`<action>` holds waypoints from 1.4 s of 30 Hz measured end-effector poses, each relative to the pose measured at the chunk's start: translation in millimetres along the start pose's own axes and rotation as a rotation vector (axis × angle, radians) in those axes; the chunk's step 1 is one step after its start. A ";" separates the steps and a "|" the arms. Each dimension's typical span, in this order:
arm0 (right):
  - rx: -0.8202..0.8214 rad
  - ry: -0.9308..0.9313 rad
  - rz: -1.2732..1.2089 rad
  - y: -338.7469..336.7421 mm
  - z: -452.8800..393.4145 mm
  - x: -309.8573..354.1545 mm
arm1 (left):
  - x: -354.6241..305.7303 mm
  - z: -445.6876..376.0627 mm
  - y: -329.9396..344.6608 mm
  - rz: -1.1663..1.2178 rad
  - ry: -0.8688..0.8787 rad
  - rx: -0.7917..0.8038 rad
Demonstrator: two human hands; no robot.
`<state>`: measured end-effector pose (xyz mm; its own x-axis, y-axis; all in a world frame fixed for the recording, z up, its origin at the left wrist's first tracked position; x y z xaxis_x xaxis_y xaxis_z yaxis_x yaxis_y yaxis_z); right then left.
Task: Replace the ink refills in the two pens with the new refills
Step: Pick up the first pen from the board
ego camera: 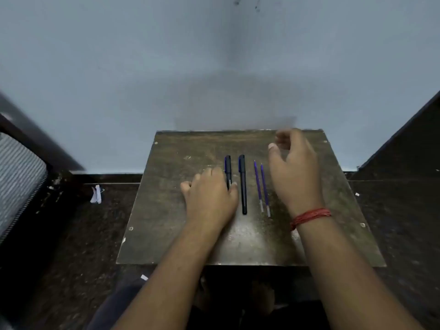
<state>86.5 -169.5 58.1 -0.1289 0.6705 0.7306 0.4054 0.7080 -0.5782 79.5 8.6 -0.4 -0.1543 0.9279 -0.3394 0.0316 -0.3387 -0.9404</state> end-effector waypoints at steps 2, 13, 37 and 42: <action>-0.049 -0.007 -0.032 3.6 -5.6 -1.0 | -0.4 -7.1 1.6 -0.009 0.030 -0.031; 0.169 0.208 -0.380 34.2 14.4 -20.9 | -9.5 17.0 -22.2 0.509 0.149 -0.027; 0.069 0.441 -1.013 30.7 7.5 -38.0 | -30.0 33.3 6.3 0.743 0.192 0.211; 0.031 0.200 -0.267 -11.3 -13.0 -64.8 | -17.5 34.2 12.6 0.910 0.069 0.222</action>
<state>102.0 -223.8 22.0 -0.0451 0.4060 0.9127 0.3532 0.8611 -0.3656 48.8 -17.3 -5.5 -0.1039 0.2967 -0.9493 -0.0784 -0.9539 -0.2896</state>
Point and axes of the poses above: each hand's wrist, its own z-axis away from the middle knuckle, its own y-axis out of the palm, x = y × z, the point moved 8 cm from there along -z, towards the middle knuckle, and after that the axes turned 3 degrees about -y, right-handed, at the moved point
